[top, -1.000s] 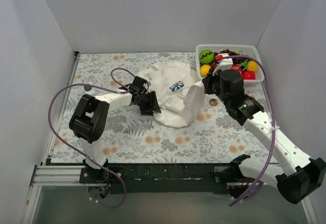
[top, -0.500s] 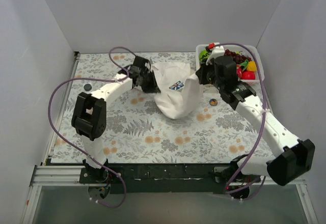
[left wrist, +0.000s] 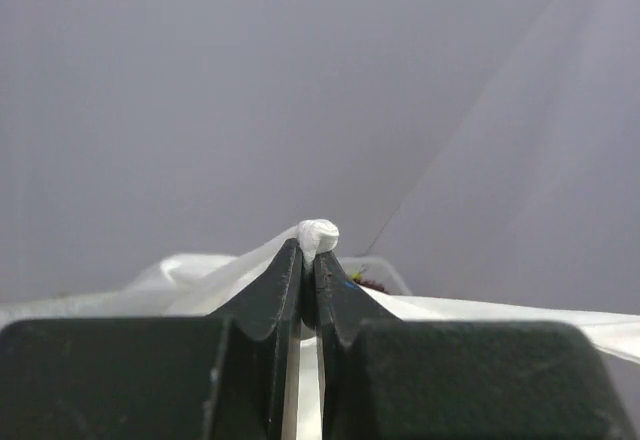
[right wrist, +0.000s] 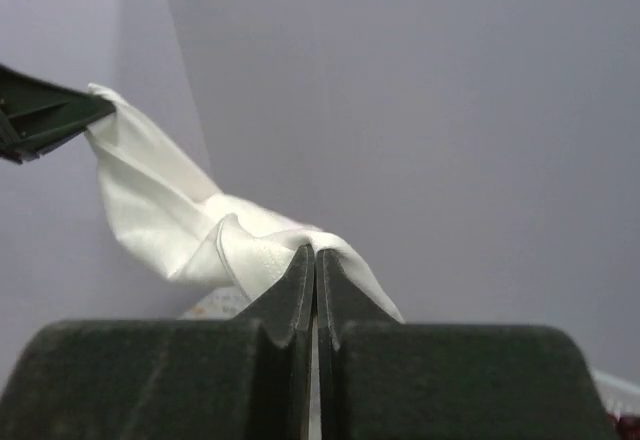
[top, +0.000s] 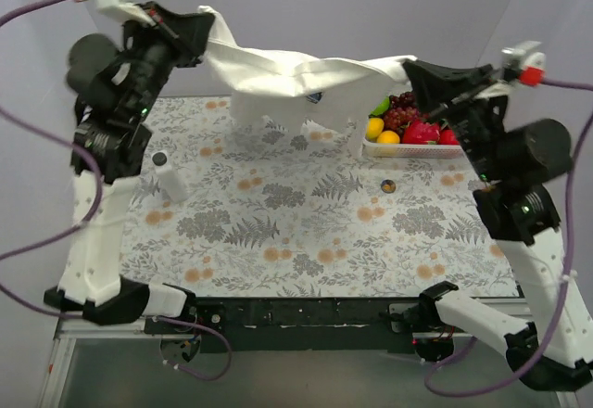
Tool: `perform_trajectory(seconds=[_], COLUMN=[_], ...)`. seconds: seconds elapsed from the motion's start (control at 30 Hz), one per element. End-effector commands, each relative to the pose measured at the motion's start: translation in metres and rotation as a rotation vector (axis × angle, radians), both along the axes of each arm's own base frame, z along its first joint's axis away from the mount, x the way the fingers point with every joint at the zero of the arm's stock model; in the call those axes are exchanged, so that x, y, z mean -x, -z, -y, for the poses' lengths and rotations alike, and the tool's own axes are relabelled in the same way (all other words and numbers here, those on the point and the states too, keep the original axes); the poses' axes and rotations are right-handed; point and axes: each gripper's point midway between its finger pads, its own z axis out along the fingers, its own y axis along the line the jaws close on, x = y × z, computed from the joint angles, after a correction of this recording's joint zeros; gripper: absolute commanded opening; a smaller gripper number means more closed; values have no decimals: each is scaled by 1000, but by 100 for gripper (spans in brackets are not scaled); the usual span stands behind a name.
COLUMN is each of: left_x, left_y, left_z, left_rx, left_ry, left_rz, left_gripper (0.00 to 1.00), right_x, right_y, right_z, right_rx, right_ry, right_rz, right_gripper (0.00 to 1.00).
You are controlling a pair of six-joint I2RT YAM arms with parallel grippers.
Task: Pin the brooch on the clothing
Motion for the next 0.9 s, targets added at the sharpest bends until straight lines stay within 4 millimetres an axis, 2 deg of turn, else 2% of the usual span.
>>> perform_trajectory(seconds=[0.0,0.03,0.07,0.17,0.23,0.33,0.47,0.57,0.6,0.67,0.7,0.73,0.8,0.83,0.87], left_x=[75,95,103,125,128,122,98,76,62,46,32,23,8,-5,-11], left_y=[-66,-78,-83,-101,-106,-104,-90,-73,-61,-46,-31,-22,-5,7,11], left_z=[-35,-39,-40,-41,-40,-39,-41,-45,-44,-43,-41,-41,-40,-42,-44], left_rx=[53,63,67,76,75,67,54,35,22,8,-9,-16,-35,-45,-46], left_ry=[-59,-45,-38,-3,7,3,-49,-108,-128,-150,-164,-179,-197,-218,-227], left_rz=[232,274,291,345,354,331,274,209,168,121,73,47,-3,-35,-49], left_gripper=[0,0,0,0,0,0,0,0,0,0,0,0,0,0,0], right_x=[68,76,88,102,103,98,86,70,65,48,40,25,7,-15,-24], right_y=[-72,-76,-82,-89,-93,-95,-92,-85,-83,-75,-70,-62,-52,-38,-36], right_z=[26,27,27,29,31,34,34,33,32,26,23,16,10,0,-1], right_rx=[-104,-108,-109,-111,-111,-113,-107,-94,-88,-73,-64,-48,-21,11,28], right_ry=[-38,-49,-78,-97,-88,-59,-25,8,17,28,33,38,49,54,68], right_rz=[307,332,374,422,432,430,404,372,362,322,301,268,218,174,141], right_gripper=[1,1,1,1,1,1,1,1,1,1,1,1,1,1,1])
